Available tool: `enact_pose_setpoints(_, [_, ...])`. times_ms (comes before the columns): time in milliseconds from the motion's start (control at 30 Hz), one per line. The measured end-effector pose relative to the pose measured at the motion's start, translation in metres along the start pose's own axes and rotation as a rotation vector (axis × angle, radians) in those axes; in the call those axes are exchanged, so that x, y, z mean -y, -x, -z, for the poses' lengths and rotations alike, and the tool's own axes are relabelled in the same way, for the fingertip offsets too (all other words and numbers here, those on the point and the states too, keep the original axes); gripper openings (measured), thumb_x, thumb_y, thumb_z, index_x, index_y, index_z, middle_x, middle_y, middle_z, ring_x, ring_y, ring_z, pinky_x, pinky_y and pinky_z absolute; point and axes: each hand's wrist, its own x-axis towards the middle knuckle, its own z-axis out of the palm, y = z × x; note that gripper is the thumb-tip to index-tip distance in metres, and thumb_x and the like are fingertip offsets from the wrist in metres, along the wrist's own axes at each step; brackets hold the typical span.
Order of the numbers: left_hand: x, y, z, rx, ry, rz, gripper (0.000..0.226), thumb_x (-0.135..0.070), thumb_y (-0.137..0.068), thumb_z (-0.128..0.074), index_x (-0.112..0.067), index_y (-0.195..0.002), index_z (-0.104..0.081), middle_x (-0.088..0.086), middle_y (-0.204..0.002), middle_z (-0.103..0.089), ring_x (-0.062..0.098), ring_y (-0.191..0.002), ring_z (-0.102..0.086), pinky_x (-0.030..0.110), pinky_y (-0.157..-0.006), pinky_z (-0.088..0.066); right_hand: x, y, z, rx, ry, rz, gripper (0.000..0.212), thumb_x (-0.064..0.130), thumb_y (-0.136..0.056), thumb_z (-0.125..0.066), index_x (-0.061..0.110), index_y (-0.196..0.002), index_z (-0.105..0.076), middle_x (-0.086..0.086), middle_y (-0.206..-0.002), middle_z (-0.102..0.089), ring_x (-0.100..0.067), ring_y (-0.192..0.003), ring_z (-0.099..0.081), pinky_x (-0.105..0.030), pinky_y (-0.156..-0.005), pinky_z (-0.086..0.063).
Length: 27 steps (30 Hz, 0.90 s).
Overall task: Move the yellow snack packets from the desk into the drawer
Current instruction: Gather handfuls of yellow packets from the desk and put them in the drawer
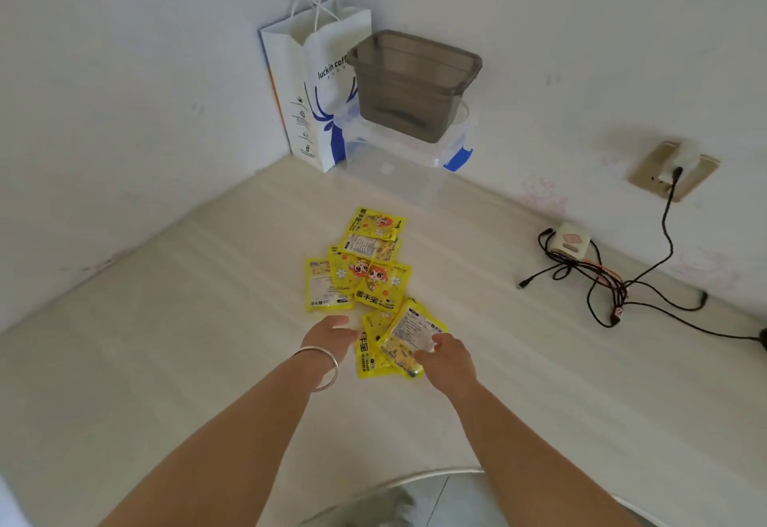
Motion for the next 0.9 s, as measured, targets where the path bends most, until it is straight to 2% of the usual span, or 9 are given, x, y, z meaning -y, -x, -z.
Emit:
enact_pose_setpoints(133, [-0.010, -0.008, -0.014, -0.043, -0.014, 0.016, 0.048, -0.007, -0.088, -0.059, -0.007, -0.134, -0.047, 0.013, -0.132, -0.056, 0.029, -0.120, -0.057, 0.029, -0.092, -0.047, 0.004, -0.022, 0.002, 0.001, 0.094, -0.023, 0.057, 0.027, -0.084, -0.059, 0.014, -0.137, -0.043, -0.009, -0.135, -0.044, -0.028, -0.119, -0.054, -0.035, -0.095, -0.048])
enact_pose_setpoints(200, [-0.014, -0.011, -0.020, -0.067, -0.022, 0.031, 0.047, -0.007, -0.088, -0.058, -0.008, -0.134, -0.048, 0.012, -0.132, -0.056, 0.028, -0.120, -0.057, 0.027, -0.094, -0.047, 0.006, -0.033, 0.004, 0.004, 0.116, -0.023, 0.056, 0.026, -0.084, -0.060, 0.012, -0.135, -0.043, -0.011, -0.132, -0.042, -0.029, -0.116, -0.054, -0.035, -0.093, -0.048])
enact_pose_setpoints(333, [-0.020, -0.017, -0.031, -0.137, -0.101, 0.062, 0.048, -0.015, -0.087, -0.057, -0.016, -0.135, -0.048, 0.005, -0.135, -0.056, 0.026, -0.123, -0.053, 0.034, -0.106, -0.040, 0.013, -0.048, 0.006, 0.027, 0.077, -0.027, 0.065, 0.024, -0.082, -0.066, 0.012, -0.139, -0.037, -0.012, -0.134, -0.036, -0.031, -0.115, -0.056, -0.036, -0.092, -0.048])
enact_pose_setpoints(433, [-0.024, -0.020, -0.037, -0.134, -0.097, 0.076, 0.051, -0.016, -0.088, -0.057, -0.016, -0.137, -0.045, 0.006, -0.135, -0.055, 0.026, -0.123, -0.053, 0.033, -0.106, -0.040, 0.016, -0.052, 0.003, 0.050, 0.066, -0.028, 0.073, 0.023, -0.082, -0.070, 0.014, -0.143, -0.031, -0.012, -0.140, -0.032, -0.029, -0.115, -0.056, -0.034, -0.088, -0.046])
enact_pose_setpoints(533, [-0.028, -0.023, -0.040, -0.125, -0.022, 0.106, 0.054, -0.016, -0.085, -0.061, -0.015, -0.136, -0.045, 0.014, -0.127, -0.059, 0.032, -0.115, -0.059, 0.039, -0.101, -0.047, 0.020, -0.052, 0.000, 0.057, 0.006, -0.066, 0.081, 0.019, -0.080, -0.074, 0.016, -0.145, -0.027, -0.012, -0.142, -0.030, -0.028, -0.115, -0.055, -0.031, -0.080, -0.045])
enact_pose_setpoints(667, [-0.033, -0.029, -0.037, -0.119, -0.078, 0.095, 0.056, -0.028, -0.083, -0.065, -0.018, -0.135, -0.046, 0.012, -0.126, -0.059, 0.030, -0.107, -0.062, 0.037, -0.096, -0.049, 0.029, -0.055, -0.001, 0.028, -0.119, -0.158, 0.087, 0.016, -0.078, -0.076, 0.016, -0.147, -0.024, -0.014, -0.145, -0.033, -0.030, -0.125, -0.050, -0.036, -0.092, -0.046])
enact_pose_setpoints(767, [-0.038, -0.030, -0.035, -0.027, -0.132, 0.058, 0.049, -0.033, -0.082, -0.068, -0.022, -0.128, -0.056, 0.006, -0.101, -0.065, 0.021, -0.079, -0.061, 0.032, -0.081, -0.050, 0.032, -0.058, 0.000, 0.000, -0.257, -0.233, 0.079, 0.018, -0.078, -0.076, 0.014, -0.145, -0.033, -0.011, -0.141, -0.048, -0.027, -0.123, -0.052, -0.033, -0.096, -0.045])
enact_pose_setpoints(833, [-0.042, -0.030, -0.037, 0.014, -0.145, 0.056, 0.061, -0.037, -0.078, -0.072, -0.022, -0.133, -0.051, 0.011, -0.101, -0.067, 0.026, -0.087, -0.065, 0.034, -0.083, -0.052, 0.034, -0.059, -0.002, 0.008, -0.298, -0.233, 0.064, 0.022, -0.076, -0.077, 0.014, -0.134, -0.052, -0.009, -0.127, -0.062, -0.024, -0.113, -0.061, -0.032, -0.094, -0.047])
enact_pose_setpoints(900, [-0.045, -0.029, -0.040, 0.037, -0.176, 0.069, 0.070, -0.041, -0.076, -0.072, -0.017, -0.137, -0.047, 0.014, -0.110, -0.066, 0.030, -0.098, -0.065, 0.036, -0.085, -0.052, 0.036, -0.058, -0.004, 0.021, -0.301, -0.195, 0.037, 0.028, -0.071, -0.078, 0.016, -0.105, -0.070, -0.007, -0.102, -0.073, -0.023, -0.095, -0.068, -0.034, -0.089, -0.054])
